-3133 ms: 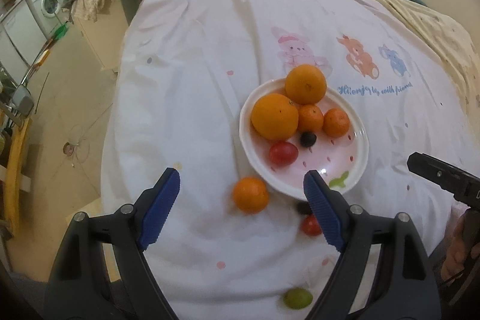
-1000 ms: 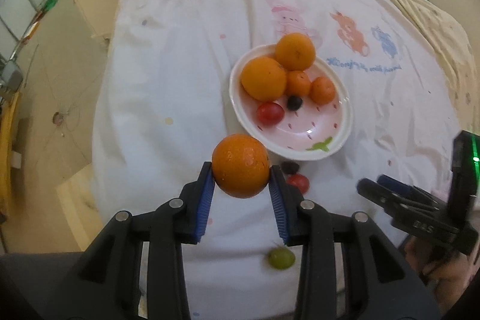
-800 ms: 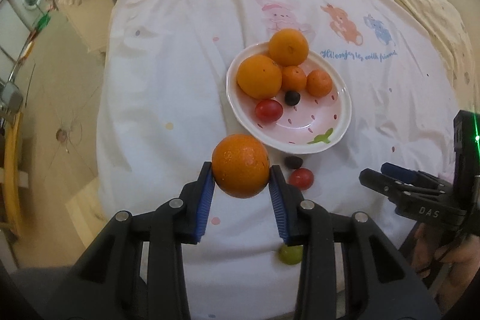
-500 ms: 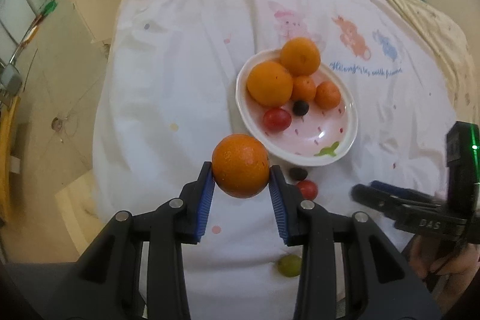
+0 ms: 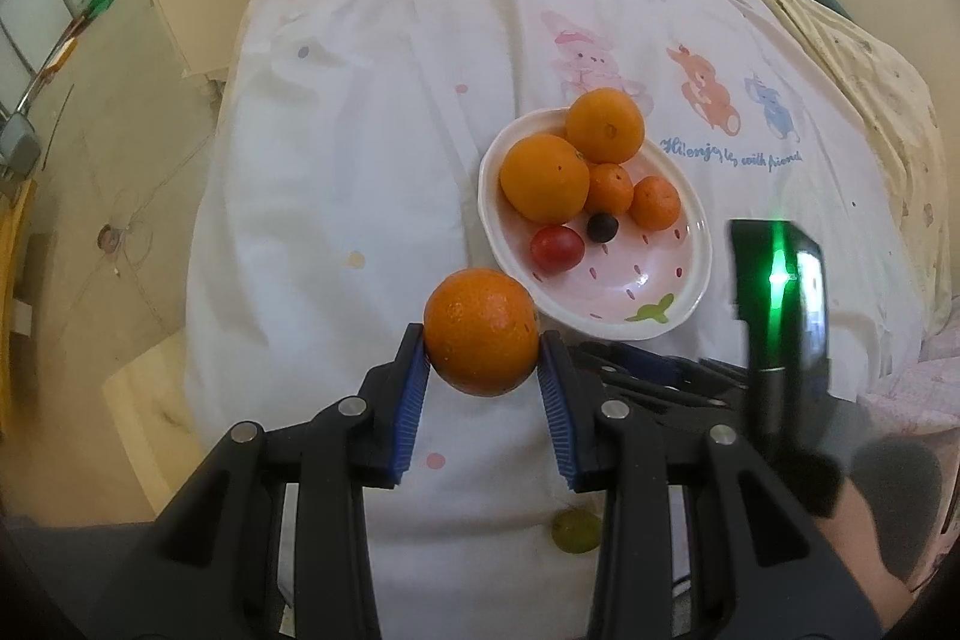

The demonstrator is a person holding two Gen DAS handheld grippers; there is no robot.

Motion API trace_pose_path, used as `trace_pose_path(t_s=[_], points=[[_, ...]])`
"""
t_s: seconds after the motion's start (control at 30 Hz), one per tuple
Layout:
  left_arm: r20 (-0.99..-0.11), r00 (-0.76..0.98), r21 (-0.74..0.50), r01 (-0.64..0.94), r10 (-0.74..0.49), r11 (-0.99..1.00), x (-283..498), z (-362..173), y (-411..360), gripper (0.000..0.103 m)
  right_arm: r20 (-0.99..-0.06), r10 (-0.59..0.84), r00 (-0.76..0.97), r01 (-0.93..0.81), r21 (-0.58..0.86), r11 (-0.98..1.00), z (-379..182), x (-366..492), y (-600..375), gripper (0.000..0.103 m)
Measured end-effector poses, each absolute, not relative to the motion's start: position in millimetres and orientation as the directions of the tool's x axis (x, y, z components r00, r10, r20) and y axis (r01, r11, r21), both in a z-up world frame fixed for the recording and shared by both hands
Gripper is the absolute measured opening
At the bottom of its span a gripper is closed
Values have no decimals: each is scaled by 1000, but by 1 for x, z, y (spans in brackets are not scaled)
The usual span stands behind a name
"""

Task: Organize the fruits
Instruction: 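Grasp another dark grape with the right tool while the left tool holds the mandarin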

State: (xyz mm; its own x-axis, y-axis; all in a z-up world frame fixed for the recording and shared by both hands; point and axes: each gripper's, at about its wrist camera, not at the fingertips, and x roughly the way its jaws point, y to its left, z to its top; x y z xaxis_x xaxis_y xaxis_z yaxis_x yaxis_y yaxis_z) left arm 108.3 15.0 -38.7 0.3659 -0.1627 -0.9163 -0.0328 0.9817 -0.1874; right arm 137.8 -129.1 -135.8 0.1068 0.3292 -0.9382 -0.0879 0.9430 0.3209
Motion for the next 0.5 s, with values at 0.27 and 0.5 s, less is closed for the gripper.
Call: trace_pose_path(t_s=[0.27, 0.5], points=[[-914, 353, -219, -20, -198, 975, 109, -38, 12, 33, -922, 360, 140, -157, 338, 928, -133, 133, -128, 24], [-915, 361, -213, -48, -182, 976, 110, -41, 16, 33, -873, 458, 168, -206, 423, 883, -110, 120, -140, 24]])
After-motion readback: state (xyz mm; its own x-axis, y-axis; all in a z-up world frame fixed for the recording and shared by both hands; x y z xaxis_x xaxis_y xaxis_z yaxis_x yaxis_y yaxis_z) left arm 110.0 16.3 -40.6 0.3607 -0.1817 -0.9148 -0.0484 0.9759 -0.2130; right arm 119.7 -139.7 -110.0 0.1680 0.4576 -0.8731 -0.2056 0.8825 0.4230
